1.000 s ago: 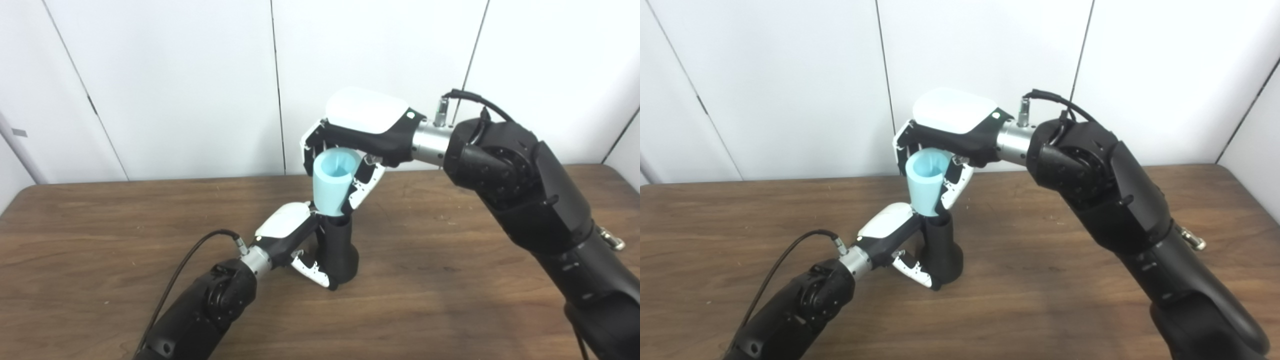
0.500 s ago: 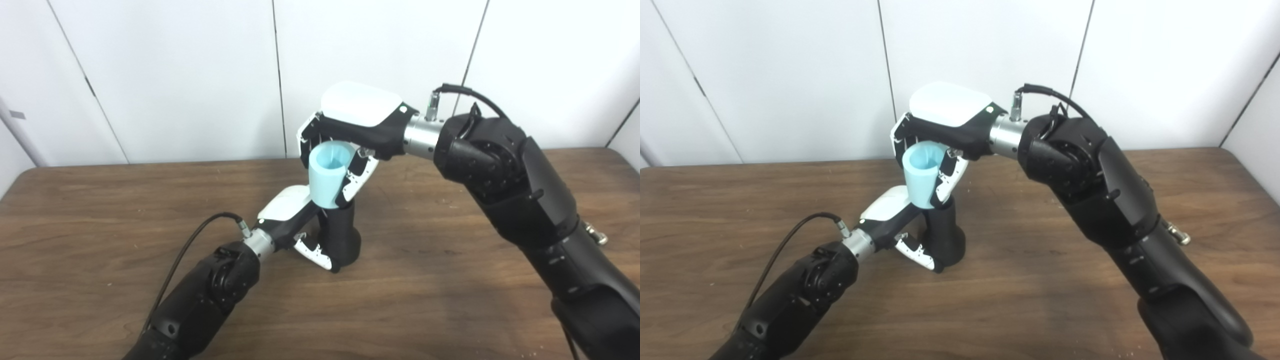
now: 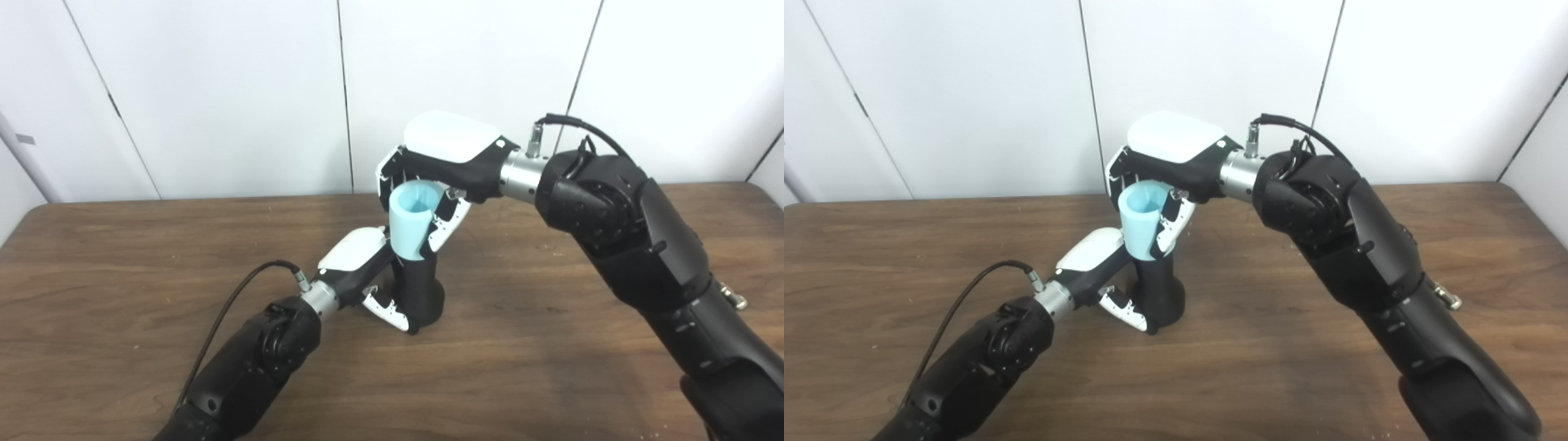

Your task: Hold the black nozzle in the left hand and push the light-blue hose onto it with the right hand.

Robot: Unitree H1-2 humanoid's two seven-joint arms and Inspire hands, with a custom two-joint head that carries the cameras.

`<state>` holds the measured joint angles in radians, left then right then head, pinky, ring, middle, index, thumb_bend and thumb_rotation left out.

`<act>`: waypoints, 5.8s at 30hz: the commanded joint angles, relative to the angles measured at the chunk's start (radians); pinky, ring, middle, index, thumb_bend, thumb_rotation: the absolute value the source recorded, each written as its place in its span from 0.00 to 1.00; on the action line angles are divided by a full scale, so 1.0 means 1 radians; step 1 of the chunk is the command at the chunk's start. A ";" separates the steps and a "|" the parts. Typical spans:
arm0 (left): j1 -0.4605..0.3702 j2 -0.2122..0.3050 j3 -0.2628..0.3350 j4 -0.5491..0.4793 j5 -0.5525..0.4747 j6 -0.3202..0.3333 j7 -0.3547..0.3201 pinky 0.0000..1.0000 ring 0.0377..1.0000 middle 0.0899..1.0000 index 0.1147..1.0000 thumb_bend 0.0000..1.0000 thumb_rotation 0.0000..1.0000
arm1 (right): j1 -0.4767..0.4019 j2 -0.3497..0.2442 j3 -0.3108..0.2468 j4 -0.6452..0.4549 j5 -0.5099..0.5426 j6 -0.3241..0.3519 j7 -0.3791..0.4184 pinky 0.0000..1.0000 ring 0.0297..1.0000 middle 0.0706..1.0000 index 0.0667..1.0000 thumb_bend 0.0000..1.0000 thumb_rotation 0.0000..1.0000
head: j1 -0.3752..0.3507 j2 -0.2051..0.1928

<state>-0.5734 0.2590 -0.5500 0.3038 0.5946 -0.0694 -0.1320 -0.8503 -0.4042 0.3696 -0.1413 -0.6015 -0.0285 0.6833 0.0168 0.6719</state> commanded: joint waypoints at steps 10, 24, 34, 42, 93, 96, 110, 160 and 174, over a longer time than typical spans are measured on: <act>0.041 0.010 -0.045 0.003 0.045 0.012 -0.074 1.00 0.62 0.44 0.41 0.53 0.00 | -0.040 -0.043 -0.019 0.009 0.003 -0.037 -0.004 0.43 0.45 0.42 0.44 0.52 0.00 | 0.000 0.007; 0.036 0.009 -0.042 0.001 0.043 0.019 -0.084 1.00 0.61 0.44 0.41 0.53 0.00 | -0.007 -0.055 -0.004 -0.010 -0.026 -0.030 -0.001 0.36 0.40 0.42 0.48 0.52 0.00 | -0.004 0.014; 0.033 0.003 -0.038 0.002 0.037 0.010 -0.082 1.00 0.60 0.42 0.42 0.53 0.00 | 0.038 0.000 -0.007 -0.002 -0.007 0.021 -0.023 0.39 0.42 0.43 0.46 0.52 0.00 | 0.003 0.020; 0.032 0.003 -0.038 0.008 0.039 0.006 -0.080 1.00 0.60 0.42 0.42 0.53 0.00 | 0.027 0.039 -0.021 -0.020 0.006 0.094 -0.027 0.40 0.41 0.44 0.45 0.52 0.00 | 0.003 0.024; 0.025 0.003 -0.027 -0.004 0.041 0.020 -0.091 1.00 0.59 0.43 0.42 0.53 0.00 | 0.169 0.025 0.004 -0.056 0.017 0.123 -0.077 0.36 0.40 0.46 0.46 0.52 0.00 | -0.005 0.047; 0.023 0.002 -0.027 -0.005 0.042 0.023 -0.093 1.00 0.59 0.44 0.41 0.53 0.00 | 0.169 0.023 0.020 -0.048 0.020 0.102 -0.077 0.35 0.39 0.45 0.48 0.52 0.00 | -0.006 0.049; 0.018 0.001 -0.027 0.007 0.044 0.014 -0.087 1.00 0.60 0.44 0.41 0.53 0.00 | 0.197 -0.034 0.079 -0.027 0.009 0.037 -0.065 0.43 0.46 0.43 0.43 0.52 0.00 | -0.010 0.048; 0.011 -0.001 -0.022 0.037 0.061 0.003 -0.081 1.00 0.60 0.42 0.42 0.53 0.00 | 0.284 -0.155 -0.112 -0.307 0.182 0.100 0.054 0.97 1.00 1.00 0.99 0.64 0.64 | -0.016 0.034; 0.010 0.001 -0.021 0.039 0.057 -0.002 -0.081 1.00 0.59 0.41 0.42 0.53 0.00 | 0.313 -0.149 -0.091 -0.292 0.170 0.108 0.055 1.00 1.00 1.00 1.00 0.74 0.70 | -0.014 0.038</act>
<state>-0.5749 0.2466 -0.5460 0.3056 0.5986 -0.0968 -0.1642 -0.5261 -0.5418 0.2731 -0.4214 -0.4317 0.0885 0.7363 0.0015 0.7087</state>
